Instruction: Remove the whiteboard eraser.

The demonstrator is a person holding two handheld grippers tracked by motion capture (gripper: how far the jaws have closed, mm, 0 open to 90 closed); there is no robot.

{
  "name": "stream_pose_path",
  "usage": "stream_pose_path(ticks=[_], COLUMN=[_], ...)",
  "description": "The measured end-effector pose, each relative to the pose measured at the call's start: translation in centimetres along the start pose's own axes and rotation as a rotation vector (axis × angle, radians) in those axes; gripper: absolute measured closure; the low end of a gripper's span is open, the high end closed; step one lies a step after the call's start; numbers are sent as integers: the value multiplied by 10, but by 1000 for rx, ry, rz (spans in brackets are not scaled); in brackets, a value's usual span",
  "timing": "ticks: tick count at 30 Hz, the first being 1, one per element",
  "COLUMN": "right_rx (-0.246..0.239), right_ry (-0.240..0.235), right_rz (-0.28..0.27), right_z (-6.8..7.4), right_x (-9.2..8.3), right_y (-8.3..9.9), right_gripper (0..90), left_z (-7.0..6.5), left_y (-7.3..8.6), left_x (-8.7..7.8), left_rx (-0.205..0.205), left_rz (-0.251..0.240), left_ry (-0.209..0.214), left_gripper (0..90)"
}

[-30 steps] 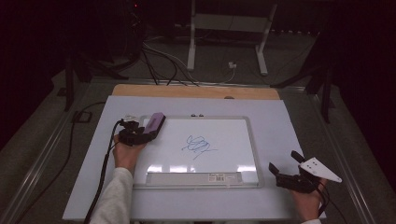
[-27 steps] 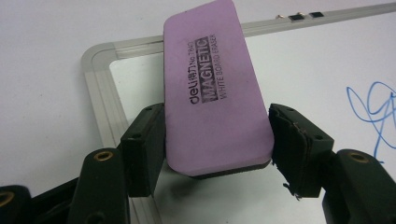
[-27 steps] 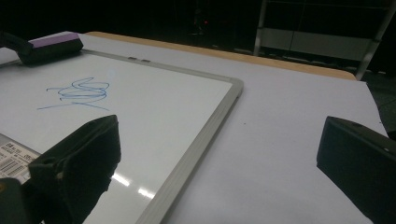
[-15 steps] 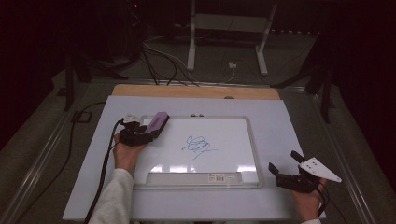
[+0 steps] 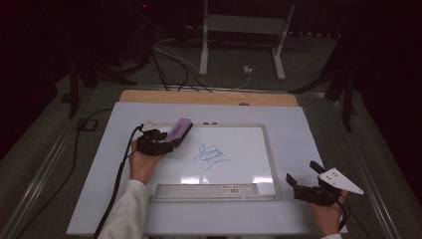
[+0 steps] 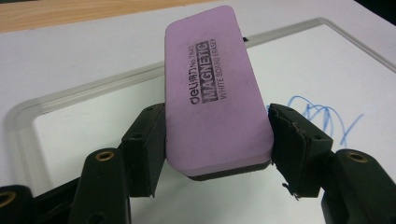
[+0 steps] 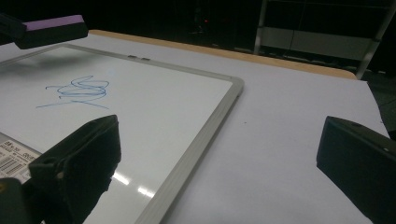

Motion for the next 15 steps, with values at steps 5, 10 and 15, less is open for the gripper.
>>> stream_pose_path(ticks=[5,10,15], right_rx=[-1,-1,0], right_ry=[0,0,1], right_rz=[0,-1,-2], right_z=[0,0,0], right_x=[0,0,-1], right_y=[0,0,0], right_gripper=[4,4,4], left_z=[-14,-29,-43], left_y=[1,2,7], left_x=[4,10,19], left_rx=[29,60,97], left_rz=[20,35,61], left_ry=[27,47,57], left_gripper=[410,410,410])
Point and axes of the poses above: each handheld gripper's, and its own axes: x roughly forward along the jaws, y roughly out of its underside, z roughly to its left, the point moved 3 cm from there along x, roughly forward along the jaws, and after that the axes turned 4 degrees about -z, right-handed, at the moved point
